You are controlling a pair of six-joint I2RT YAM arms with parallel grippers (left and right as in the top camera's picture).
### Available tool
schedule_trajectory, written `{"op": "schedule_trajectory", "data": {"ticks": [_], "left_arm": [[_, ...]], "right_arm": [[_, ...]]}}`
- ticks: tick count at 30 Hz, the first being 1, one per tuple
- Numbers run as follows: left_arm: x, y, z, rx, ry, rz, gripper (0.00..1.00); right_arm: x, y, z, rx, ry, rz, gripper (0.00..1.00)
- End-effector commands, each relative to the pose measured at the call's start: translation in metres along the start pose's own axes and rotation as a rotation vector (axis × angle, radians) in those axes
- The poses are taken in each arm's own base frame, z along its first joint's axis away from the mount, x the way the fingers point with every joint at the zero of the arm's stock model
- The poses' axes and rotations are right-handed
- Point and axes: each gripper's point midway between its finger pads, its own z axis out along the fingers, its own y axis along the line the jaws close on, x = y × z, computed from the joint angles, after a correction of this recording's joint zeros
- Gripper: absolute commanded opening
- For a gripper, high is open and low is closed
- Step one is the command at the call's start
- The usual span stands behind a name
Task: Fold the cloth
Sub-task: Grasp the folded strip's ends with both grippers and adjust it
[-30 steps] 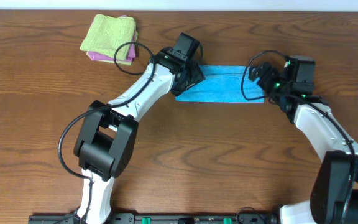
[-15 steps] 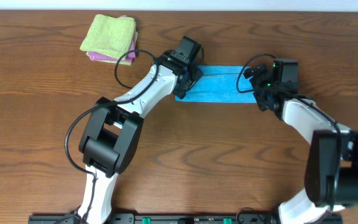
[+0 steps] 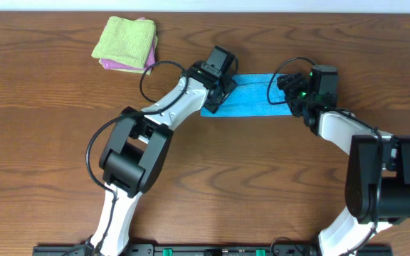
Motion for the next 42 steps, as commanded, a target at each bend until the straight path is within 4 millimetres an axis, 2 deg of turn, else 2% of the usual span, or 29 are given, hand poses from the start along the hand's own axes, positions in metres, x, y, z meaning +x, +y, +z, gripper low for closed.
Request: {"op": "schedule_trajectory", "data": {"ticks": [1, 3, 5, 8, 10, 11, 16, 21, 34, 37, 39, 40, 42], "left_arm": [[0.008, 0.012, 0.012, -0.034, 0.029, -0.003, 0.64], [0.005, 0.011, 0.012, -0.035, 0.007, -0.001, 0.64], [0.003, 0.009, 0.012, -0.025, -0.002, -0.005, 0.64], [0.0, 0.004, 0.012, -0.005, -0.02, -0.003, 0.64], [0.002, 0.001, 0.012, 0.005, -0.01, -0.002, 0.64], [0.005, 0.001, 0.012, 0.009, 0.012, -0.002, 0.64], [0.031, -0.001, 0.01, 0.024, 0.163, 0.0, 0.63], [0.042, 0.009, 0.008, -0.014, 0.218, -0.005, 0.6], [0.035, -0.012, -0.003, 0.042, 0.2, 0.09, 0.6], [0.026, -0.025, -0.011, 0.075, 0.183, 0.162, 0.6], [0.019, -0.031, -0.019, 0.083, 0.174, 0.226, 0.63], [0.017, -0.028, -0.023, 0.064, 0.178, 0.259, 0.65], [0.017, -0.013, -0.029, 0.003, 0.2, 0.347, 0.74]], "right_arm": [[0.002, -0.003, 0.003, 0.015, -0.004, -0.053, 0.55], [0.001, -0.004, 0.004, 0.022, -0.014, -0.057, 0.29], [-0.001, -0.005, 0.004, 0.026, -0.022, -0.057, 0.21], [-0.006, -0.004, 0.004, 0.029, -0.048, -0.098, 0.15], [-0.011, -0.003, 0.004, 0.03, -0.073, -0.124, 0.16], [-0.013, -0.002, 0.004, 0.026, -0.083, -0.132, 0.13], [-0.019, 0.008, 0.003, -0.01, -0.115, -0.157, 0.12], [-0.021, 0.011, 0.003, -0.021, -0.123, -0.179, 0.1], [-0.018, 0.012, 0.003, -0.019, -0.117, -0.207, 0.09], [-0.014, 0.013, 0.004, -0.017, -0.109, -0.212, 0.09], [-0.012, 0.014, 0.005, -0.019, -0.104, -0.216, 0.08], [-0.011, 0.014, 0.005, -0.021, -0.103, -0.216, 0.08], [-0.011, 0.015, 0.005, -0.021, -0.103, -0.217, 0.08]]}}
